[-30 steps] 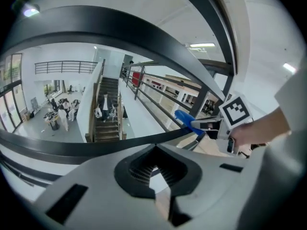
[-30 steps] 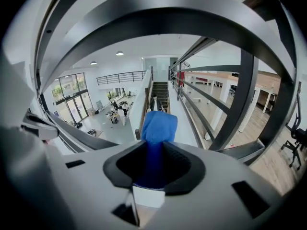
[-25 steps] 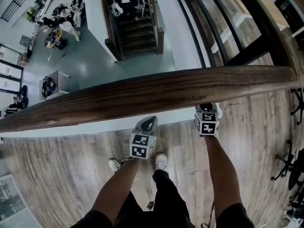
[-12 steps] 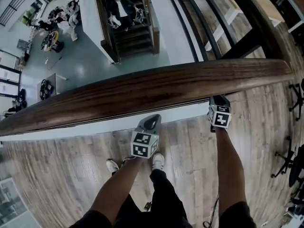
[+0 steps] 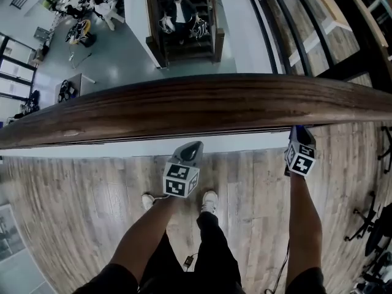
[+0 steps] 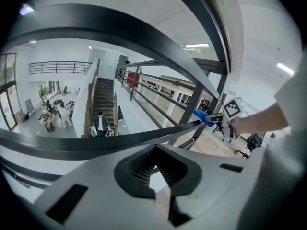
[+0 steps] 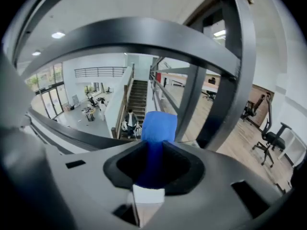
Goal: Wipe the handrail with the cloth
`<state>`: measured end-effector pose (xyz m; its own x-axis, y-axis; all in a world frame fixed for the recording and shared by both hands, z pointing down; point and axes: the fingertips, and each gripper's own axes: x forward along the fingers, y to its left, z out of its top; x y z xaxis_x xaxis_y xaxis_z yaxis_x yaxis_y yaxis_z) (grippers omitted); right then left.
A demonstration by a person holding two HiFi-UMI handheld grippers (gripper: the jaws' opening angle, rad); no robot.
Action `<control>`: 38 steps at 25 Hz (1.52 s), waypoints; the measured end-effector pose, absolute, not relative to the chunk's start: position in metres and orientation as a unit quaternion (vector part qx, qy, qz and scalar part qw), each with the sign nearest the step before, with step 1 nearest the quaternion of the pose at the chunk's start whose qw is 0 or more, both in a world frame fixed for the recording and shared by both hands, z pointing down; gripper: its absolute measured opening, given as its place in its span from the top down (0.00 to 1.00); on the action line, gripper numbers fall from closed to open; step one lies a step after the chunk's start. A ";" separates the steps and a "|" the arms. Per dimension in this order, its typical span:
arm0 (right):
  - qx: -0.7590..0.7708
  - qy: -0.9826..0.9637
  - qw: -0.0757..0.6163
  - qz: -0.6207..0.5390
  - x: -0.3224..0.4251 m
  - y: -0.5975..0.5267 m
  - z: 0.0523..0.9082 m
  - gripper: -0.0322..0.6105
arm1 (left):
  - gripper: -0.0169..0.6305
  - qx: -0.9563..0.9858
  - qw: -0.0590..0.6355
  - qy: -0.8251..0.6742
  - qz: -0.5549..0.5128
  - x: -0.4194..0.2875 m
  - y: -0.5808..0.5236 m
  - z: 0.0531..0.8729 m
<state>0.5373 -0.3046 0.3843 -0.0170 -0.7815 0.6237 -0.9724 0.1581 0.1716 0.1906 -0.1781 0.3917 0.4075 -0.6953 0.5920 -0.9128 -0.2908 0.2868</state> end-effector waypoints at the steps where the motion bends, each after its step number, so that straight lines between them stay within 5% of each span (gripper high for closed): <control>1: 0.617 -0.714 0.298 0.146 0.512 -0.295 0.382 0.78 | 0.97 0.775 0.308 -0.524 0.173 0.176 -0.171 0.395; 11: 0.489 -0.830 0.238 0.124 0.233 -0.170 0.395 0.78 | 0.97 0.695 0.348 -0.621 0.103 -0.002 -0.069 0.425; 26: 0.301 -0.894 0.312 0.112 -0.162 -0.047 0.542 0.78 | 0.97 0.523 0.373 -0.764 0.067 -0.376 0.114 0.519; 38: 0.262 -0.903 0.315 0.130 -0.451 -0.037 0.585 0.78 | 0.97 0.511 0.364 -0.777 0.050 -0.564 0.145 0.549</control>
<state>-0.4507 -0.0372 0.5852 -0.6647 -0.3908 0.6368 -0.5547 0.8291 -0.0702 -0.5642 0.1453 0.5493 -0.2133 -0.7574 0.6172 -0.8300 0.4737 0.2945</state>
